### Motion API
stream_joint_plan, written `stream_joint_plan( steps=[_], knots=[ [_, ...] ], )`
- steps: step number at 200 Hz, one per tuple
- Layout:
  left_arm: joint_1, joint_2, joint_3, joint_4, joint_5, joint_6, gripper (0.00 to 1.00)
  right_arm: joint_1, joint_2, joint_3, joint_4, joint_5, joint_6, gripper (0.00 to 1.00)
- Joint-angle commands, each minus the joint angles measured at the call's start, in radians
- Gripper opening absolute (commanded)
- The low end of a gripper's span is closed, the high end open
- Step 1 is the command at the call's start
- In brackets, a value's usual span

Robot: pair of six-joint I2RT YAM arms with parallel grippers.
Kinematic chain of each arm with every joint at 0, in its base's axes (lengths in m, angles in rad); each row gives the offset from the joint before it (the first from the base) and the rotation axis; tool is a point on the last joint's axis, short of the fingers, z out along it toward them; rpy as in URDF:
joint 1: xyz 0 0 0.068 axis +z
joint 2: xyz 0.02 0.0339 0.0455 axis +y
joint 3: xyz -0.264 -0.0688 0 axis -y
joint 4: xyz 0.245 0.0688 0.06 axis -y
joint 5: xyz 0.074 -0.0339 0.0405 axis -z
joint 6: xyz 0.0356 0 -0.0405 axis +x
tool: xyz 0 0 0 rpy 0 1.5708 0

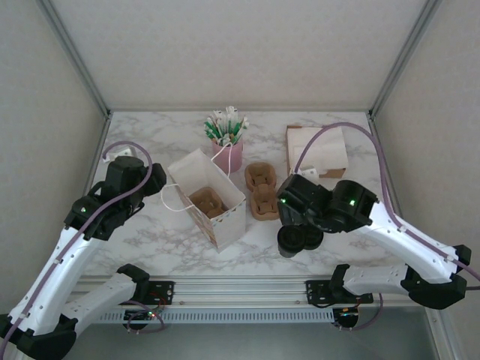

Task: Pack the takeout coffee

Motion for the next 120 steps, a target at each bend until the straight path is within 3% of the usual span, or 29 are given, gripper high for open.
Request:
stream_joint_plan(
  steps=[1,56,120],
  knots=[
    [0.011,-0.013,0.008,-0.004,-0.036,-0.008,0.71,-0.004,-0.068,-0.089,-0.060,-0.087,0.148,0.99],
    [0.010,-0.016,-0.008,-0.008,-0.046,-0.031,0.71,-0.004,-0.061,-0.240,-0.057,-0.175,0.201,0.99],
    [0.011,-0.013,-0.023,-0.003,-0.038,-0.030,0.72,-0.004,-0.051,-0.335,0.096,-0.261,0.179,0.99]
  ],
)
